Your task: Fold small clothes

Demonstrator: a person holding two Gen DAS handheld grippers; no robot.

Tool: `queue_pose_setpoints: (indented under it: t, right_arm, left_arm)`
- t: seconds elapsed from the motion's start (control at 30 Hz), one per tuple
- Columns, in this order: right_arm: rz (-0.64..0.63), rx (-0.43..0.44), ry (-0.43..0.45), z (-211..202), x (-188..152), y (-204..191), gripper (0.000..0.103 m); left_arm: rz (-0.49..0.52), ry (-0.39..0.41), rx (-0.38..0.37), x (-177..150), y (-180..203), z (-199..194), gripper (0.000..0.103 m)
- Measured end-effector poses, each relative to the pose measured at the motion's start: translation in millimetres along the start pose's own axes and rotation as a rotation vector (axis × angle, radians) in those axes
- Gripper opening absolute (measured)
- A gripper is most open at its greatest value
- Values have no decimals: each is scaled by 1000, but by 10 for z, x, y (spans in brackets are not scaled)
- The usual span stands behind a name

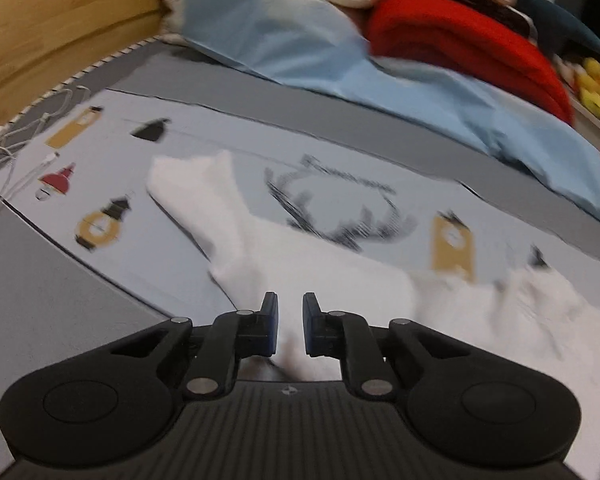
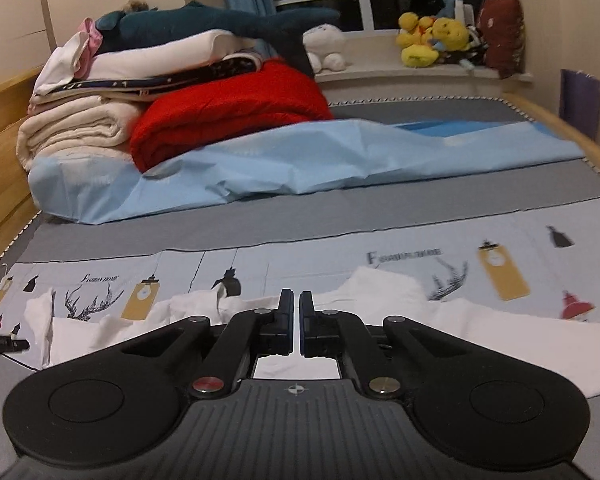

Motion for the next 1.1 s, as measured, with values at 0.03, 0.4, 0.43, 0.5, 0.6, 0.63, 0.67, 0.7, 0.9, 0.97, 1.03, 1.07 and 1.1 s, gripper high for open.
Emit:
queue_pose_setpoints:
  t: [0.03, 0.4, 0.43, 0.5, 0.6, 0.63, 0.67, 0.7, 0.9, 0.97, 1.03, 1.07, 1.1]
  right_arm:
    - [4, -15, -29, 98, -52, -5, 1]
    - [-49, 20, -156, 496, -198, -147, 4]
    - [-44, 15, -167, 527, -199, -135, 4]
    - [-38, 0, -179, 565, -207, -96, 4]
    - [-12, -16, -195, 603, -206, -28, 4]
    - [-1, -23, -199, 608, -206, -2, 4]
    - [7, -28, -201, 608, -204, 24, 4]
    - [16, -34, -202, 608, -203, 50, 4]
    - [86, -63, -194, 557, -153, 221, 4]
    - [125, -84, -174, 520, -109, 313, 4]
    - [178, -113, -147, 474, -52, 442, 4]
    - [212, -132, -127, 447, -17, 526, 4]
    - [241, -152, -109, 421, 15, 612, 4]
  left_arm:
    - [-12, 3, 19, 40, -59, 87, 14]
    - [-140, -37, 75, 335, -336, 982, 31]
    - [-138, -51, 69, 343, -326, 1046, 31]
    - [-114, -81, 68, 336, -280, 1159, 31]
    - [-39, -95, 120, 334, -212, 1209, 7]
    - [-37, -100, 148, 347, -229, 1195, 4]
    - [-61, -96, 179, 382, -268, 1141, 4]
    - [-82, -80, 199, 425, -291, 1066, 3]
    - [51, 255, 9, 923, 463, 52, 3]
    - [161, 376, -154, 934, 992, -406, 3]
    - [296, 458, -341, 771, 1597, -826, 3]
    - [334, 462, -416, 655, 1843, -943, 4]
    - [379, 437, -498, 486, 2135, -1024, 4]
Point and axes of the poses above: each gripper's, at about its wrist camera, not at the fingertips, and z roughly the way its jaws point, y to its right, x to its top, the point moved 2 cm from there along z, roughly the way its jaws point, and after that the axes turned 10 degrees about z, right-handed, at the moved point
